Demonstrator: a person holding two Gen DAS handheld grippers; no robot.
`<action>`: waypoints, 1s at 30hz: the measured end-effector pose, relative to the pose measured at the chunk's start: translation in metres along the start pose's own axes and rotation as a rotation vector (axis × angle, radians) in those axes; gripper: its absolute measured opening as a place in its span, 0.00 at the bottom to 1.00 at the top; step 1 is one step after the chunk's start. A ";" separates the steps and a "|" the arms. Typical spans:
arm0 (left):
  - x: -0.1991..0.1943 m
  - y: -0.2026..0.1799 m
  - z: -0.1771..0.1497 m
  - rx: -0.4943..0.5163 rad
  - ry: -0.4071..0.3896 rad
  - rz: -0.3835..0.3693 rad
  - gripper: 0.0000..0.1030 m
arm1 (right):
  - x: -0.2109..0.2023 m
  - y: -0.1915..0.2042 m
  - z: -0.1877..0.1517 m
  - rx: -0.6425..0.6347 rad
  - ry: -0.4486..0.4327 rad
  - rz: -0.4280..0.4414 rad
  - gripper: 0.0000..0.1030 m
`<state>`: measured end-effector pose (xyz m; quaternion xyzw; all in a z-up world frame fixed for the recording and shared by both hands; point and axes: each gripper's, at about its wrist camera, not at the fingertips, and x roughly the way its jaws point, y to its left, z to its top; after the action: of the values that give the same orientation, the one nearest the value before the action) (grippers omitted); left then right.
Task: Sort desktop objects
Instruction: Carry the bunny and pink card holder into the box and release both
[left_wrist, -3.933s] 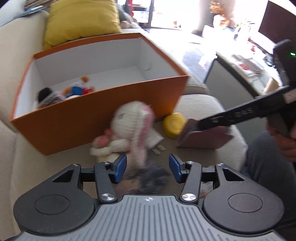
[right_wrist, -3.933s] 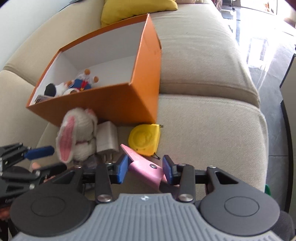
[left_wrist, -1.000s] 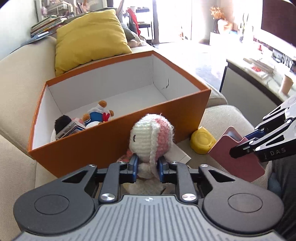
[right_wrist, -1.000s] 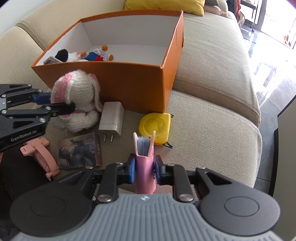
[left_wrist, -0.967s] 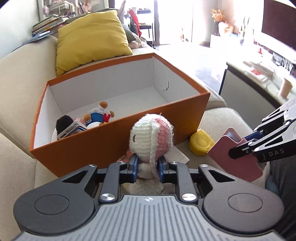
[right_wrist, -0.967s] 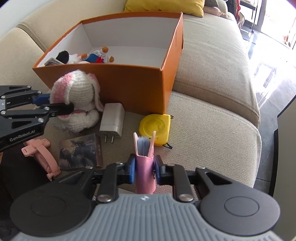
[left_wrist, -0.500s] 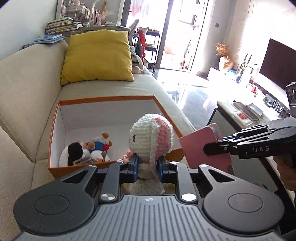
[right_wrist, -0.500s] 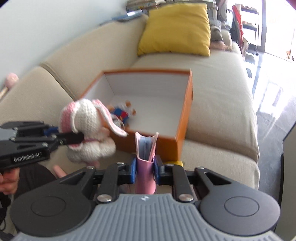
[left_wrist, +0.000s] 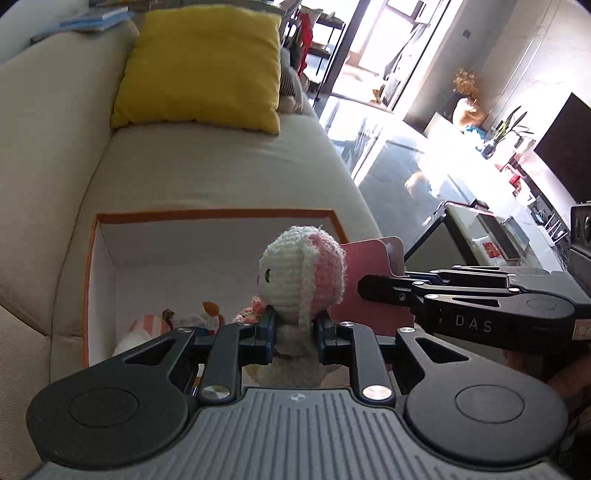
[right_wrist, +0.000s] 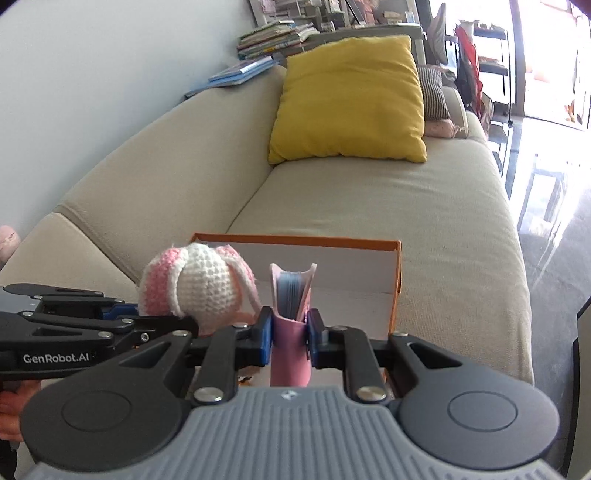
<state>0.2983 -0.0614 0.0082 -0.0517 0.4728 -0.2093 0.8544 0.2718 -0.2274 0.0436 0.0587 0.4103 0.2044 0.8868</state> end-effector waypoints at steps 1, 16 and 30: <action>0.013 0.004 0.003 -0.013 0.043 -0.002 0.23 | 0.010 -0.002 0.000 0.007 0.021 -0.012 0.19; 0.111 0.035 -0.011 -0.100 0.359 0.022 0.22 | 0.108 -0.022 -0.025 0.123 0.293 -0.027 0.19; 0.091 0.049 -0.040 -0.038 0.235 -0.021 0.41 | 0.125 -0.017 -0.037 0.088 0.316 -0.047 0.24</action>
<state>0.3228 -0.0494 -0.0997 -0.0479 0.5729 -0.2136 0.7899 0.3217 -0.1938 -0.0732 0.0551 0.5546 0.1722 0.8123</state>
